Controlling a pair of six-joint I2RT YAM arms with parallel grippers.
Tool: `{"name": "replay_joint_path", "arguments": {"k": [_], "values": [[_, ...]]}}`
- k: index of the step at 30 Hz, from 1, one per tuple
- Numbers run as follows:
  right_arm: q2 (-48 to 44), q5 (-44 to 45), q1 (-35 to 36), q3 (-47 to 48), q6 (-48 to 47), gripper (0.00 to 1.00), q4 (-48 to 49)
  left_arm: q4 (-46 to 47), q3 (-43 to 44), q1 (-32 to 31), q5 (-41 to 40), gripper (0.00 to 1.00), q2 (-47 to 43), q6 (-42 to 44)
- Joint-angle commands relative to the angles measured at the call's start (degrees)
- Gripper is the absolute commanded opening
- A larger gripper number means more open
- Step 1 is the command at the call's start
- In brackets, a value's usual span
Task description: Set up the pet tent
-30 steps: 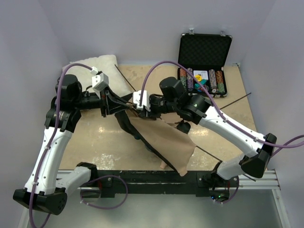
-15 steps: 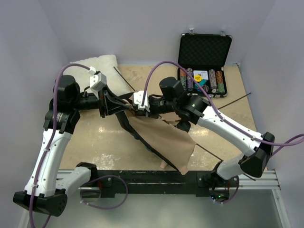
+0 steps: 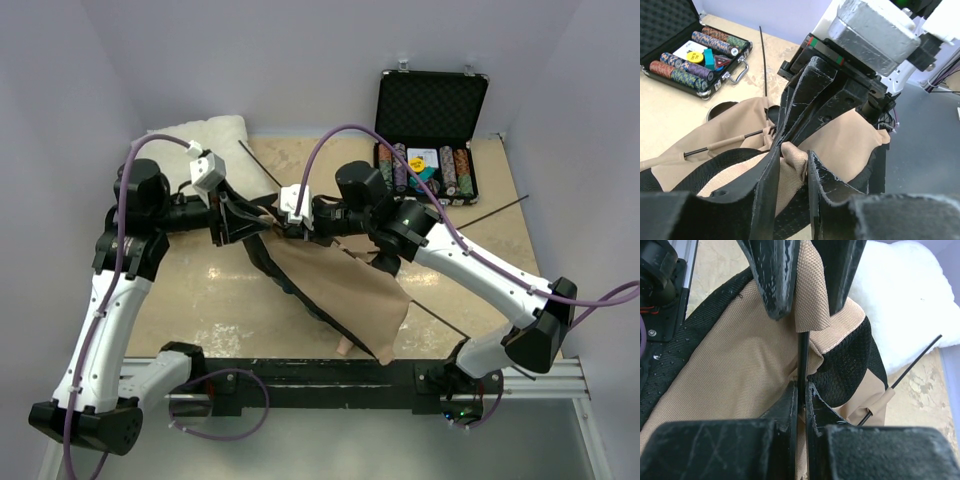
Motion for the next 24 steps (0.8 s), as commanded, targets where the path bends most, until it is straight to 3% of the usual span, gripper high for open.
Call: {"name": "replay_joint_path", "arguments": {"k": [1,9,10,13,15,16,19,24], "values": [[-0.96,1.7,-0.16,2.19,0.42,0.0,3.09,2.03,-1.62,-1.68,-2.01,0.34,1.45,0.14],[-0.69,0.29,-0.07,2.72,0.94,0.0,3.53,7.13,-4.25,-3.88,-4.83,0.31,2.68,-3.02],[-0.69,0.03,-0.16,2.81,1.21,0.0,3.62,7.83,-4.87,-3.97,-5.18,0.28,2.68,-3.37],[-1.22,-0.15,0.02,2.46,1.74,0.0,3.88,6.27,-5.4,-3.97,-6.06,0.03,2.94,-2.15],[-1.57,-0.42,-0.33,1.58,2.26,0.0,2.92,3.02,-4.79,-2.93,-5.89,0.0,2.94,-1.45],[-1.92,-0.24,-0.86,0.71,1.74,0.03,1.96,2.22,-4.7,-1.61,-3.89,0.0,2.68,-1.01],[-4.2,0.11,-3.4,-3.42,0.51,0.32,-0.59,-0.85,-4.79,0.77,-0.53,0.0,0.58,3.62],[-7.72,-0.85,-12.18,-11.95,-2.92,0.43,-4.64,-11.29,-5.92,1.04,-0.44,0.0,-1.97,16.27]]}}
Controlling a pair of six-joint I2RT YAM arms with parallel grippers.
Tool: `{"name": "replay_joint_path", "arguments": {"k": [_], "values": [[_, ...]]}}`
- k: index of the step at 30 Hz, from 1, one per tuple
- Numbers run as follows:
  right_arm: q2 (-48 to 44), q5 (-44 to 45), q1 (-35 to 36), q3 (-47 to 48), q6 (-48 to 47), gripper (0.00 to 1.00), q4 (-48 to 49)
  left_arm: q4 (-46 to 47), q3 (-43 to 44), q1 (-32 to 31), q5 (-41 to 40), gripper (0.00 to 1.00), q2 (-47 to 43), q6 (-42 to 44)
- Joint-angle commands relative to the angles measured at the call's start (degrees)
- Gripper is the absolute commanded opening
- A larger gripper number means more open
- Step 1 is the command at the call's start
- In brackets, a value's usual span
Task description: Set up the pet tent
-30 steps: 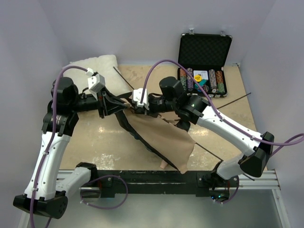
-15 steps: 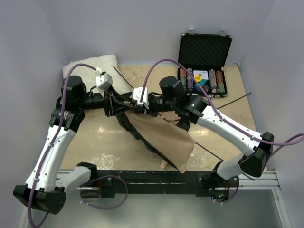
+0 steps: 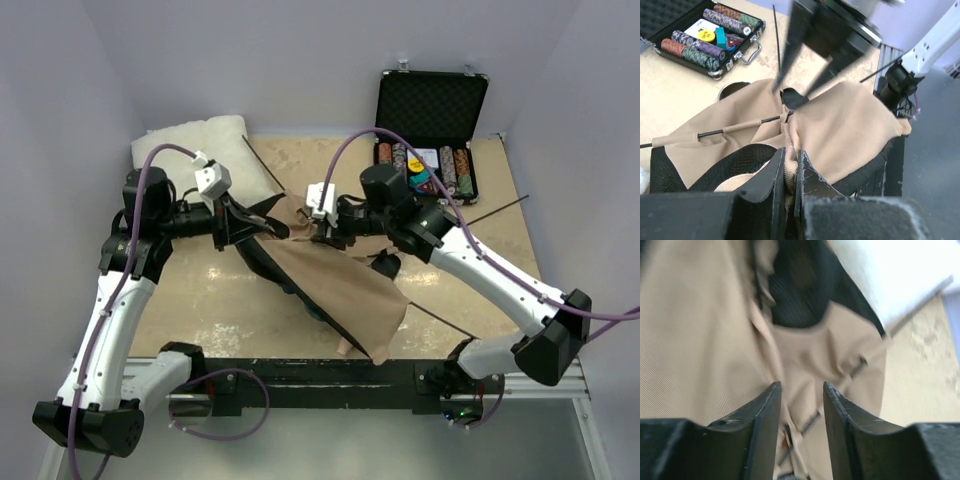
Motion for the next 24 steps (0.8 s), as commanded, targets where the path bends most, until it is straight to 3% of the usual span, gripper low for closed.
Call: {"name": "replay_joint_path", "arguments": {"k": [1,4,9,16,24], "values": [[-3.83,-0.7,-7.95,-4.96,-3.51,0.45,-4.95,-13.06,-2.32,0.12,1.79,0.0,-2.59,15.55],[-5.15,-1.66,-12.08,-5.32,-3.51,0.56,-6.97,-19.48,-7.23,0.12,1.0,0.0,-6.1,29.35],[-6.03,-6.67,-23.68,-4.62,-6.49,0.71,-13.29,-20.38,-14.01,0.12,0.39,0.0,-12.52,34.49],[0.72,-0.35,-29.32,-10.67,-8.95,0.72,-12.08,-23.97,-15.86,0.12,-2.43,0.0,-13.06,41.5],[7.58,9.13,-29.59,-17.35,-13.79,0.71,-1.01,-28.55,-16.74,0.12,-3.75,0.0,-14.63,51.0]]}}
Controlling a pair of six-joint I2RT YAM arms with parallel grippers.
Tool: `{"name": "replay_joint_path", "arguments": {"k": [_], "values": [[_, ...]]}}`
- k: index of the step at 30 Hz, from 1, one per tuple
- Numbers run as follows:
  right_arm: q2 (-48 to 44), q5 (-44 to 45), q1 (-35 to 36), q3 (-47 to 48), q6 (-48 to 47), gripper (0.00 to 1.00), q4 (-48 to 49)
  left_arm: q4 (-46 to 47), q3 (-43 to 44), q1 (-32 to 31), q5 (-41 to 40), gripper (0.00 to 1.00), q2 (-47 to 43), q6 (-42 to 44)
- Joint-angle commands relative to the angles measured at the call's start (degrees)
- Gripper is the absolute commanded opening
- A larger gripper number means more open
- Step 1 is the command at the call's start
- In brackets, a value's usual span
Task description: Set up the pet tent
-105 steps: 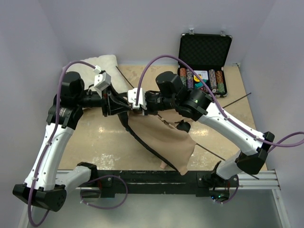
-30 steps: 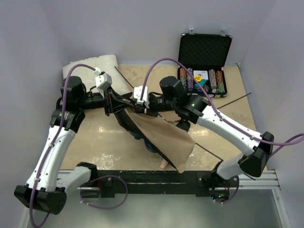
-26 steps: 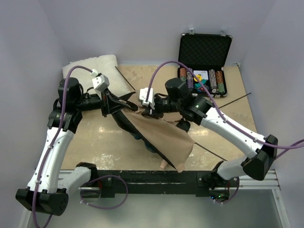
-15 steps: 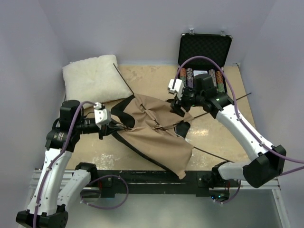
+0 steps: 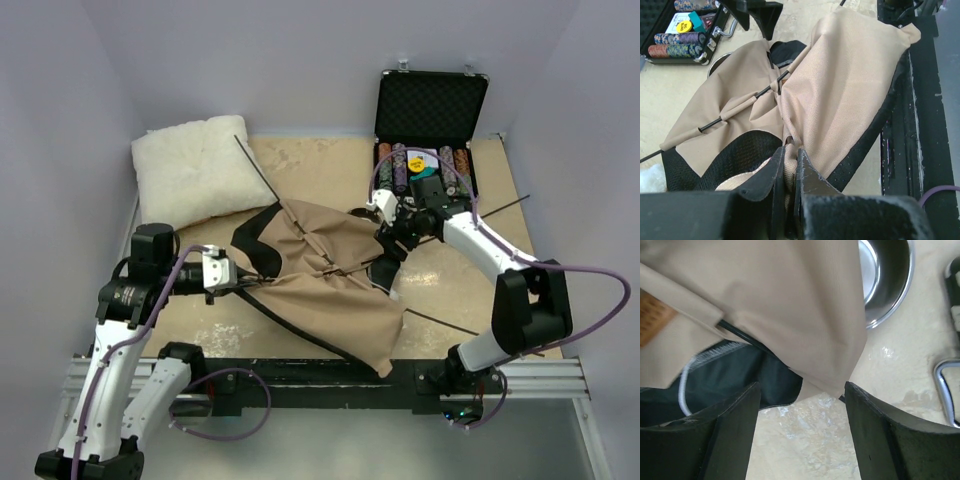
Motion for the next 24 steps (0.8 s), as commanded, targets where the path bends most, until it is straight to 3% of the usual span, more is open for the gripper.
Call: {"name": "replay_joint_path", "arguments": {"k": [1,11,13,15,21,24], "values": [[1.86,6.43,-0.32,-2.84,-5.85,0.71,7.63,-5.75,-3.06,-0.08,-4.1,0.0,0.27,8.01],[13.02,11.96,-0.41,-5.75,-6.66,0.69,19.85,-7.78,-3.06,-0.08,-4.54,0.0,-1.75,11.62],[13.91,14.16,-0.76,-7.41,-8.67,0.61,20.82,-7.95,-2.45,-0.08,-4.89,0.0,-1.84,11.89],[14.44,15.13,-2.33,-8.73,-11.48,0.4,20.38,-8.13,-2.01,-0.08,-5.59,0.0,-1.84,12.06],[14.18,16.63,-11.2,-8.21,-18.34,0.03,16.35,-8.31,-1.74,-0.08,-7.52,0.0,-2.54,12.59],[13.47,17.16,-14.72,-6.81,-20.81,0.0,13.71,-8.31,-1.83,-0.08,-8.23,0.0,-2.98,12.59]]}}
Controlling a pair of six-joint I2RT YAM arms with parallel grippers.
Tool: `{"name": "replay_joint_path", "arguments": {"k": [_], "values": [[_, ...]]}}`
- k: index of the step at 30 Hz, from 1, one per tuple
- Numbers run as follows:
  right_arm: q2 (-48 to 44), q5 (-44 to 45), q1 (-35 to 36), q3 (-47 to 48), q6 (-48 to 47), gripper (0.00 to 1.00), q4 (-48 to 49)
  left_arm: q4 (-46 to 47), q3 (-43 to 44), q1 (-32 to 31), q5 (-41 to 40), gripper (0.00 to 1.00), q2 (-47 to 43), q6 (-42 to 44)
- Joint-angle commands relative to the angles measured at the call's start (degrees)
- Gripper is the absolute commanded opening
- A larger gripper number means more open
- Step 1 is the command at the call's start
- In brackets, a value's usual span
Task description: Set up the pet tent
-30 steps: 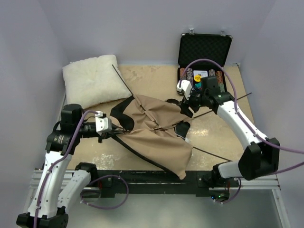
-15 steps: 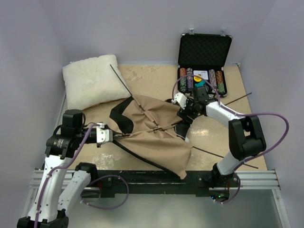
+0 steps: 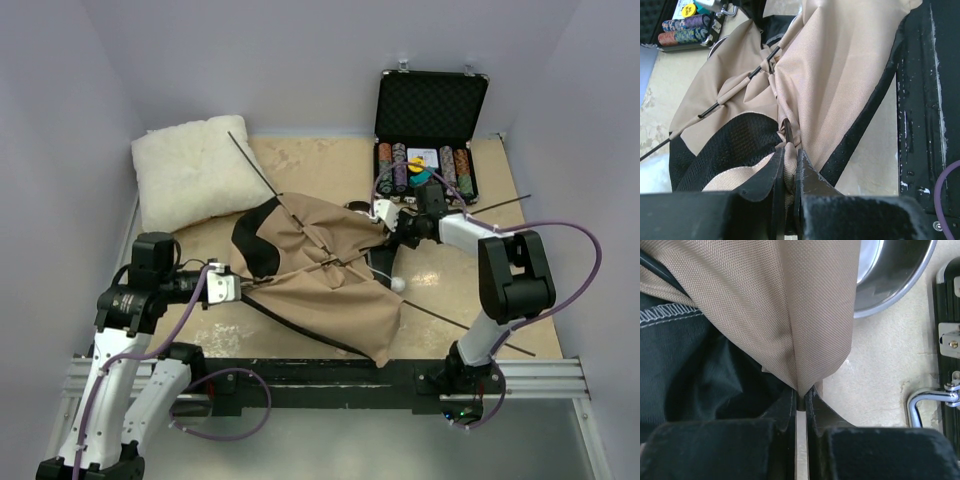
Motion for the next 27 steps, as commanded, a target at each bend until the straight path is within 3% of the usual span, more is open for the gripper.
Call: {"name": "replay_joint_path", "arguments": {"k": [1,10,14,18,19,21,23,27], "values": [[0.4,14.12,-10.38,0.34,-5.2,0.0,-6.1,-2.38,-0.56,-0.03,-3.77,0.0,-0.19,1.49],[-10.4,9.12,-13.29,2.18,-12.07,0.0,-17.34,-1.16,0.14,0.05,-6.4,0.0,-0.97,2.02],[-15.67,6.48,-13.29,3.16,-13.64,0.0,-22.18,5.42,-1.17,-0.03,-10.62,0.0,-3.78,-1.4],[-18.94,6.73,-13.2,1.05,-13.3,0.0,-19.38,12.55,-3.72,-0.03,-14.49,0.0,-5.2,-6.6],[-17.55,6.74,-13.2,1.13,-14.17,0.05,-19.81,12.38,-3.72,-0.03,-14.32,0.0,-4.93,-5.82],[-15.08,8.14,-14.16,2.44,-15.14,0.37,-19.99,11.94,-3.64,-0.03,-13.97,0.0,-4.41,-4.58],[-14.63,6.57,-16.36,4.64,-17.59,0.54,-19.9,9.93,-3.11,-0.03,-13.44,0.0,-4.14,-1.87],[-12.79,6.21,-18.56,9.65,-26.19,0.69,-23.23,8.17,-2.32,-0.03,-14.76,0.0,-4.31,-0.27]]}}
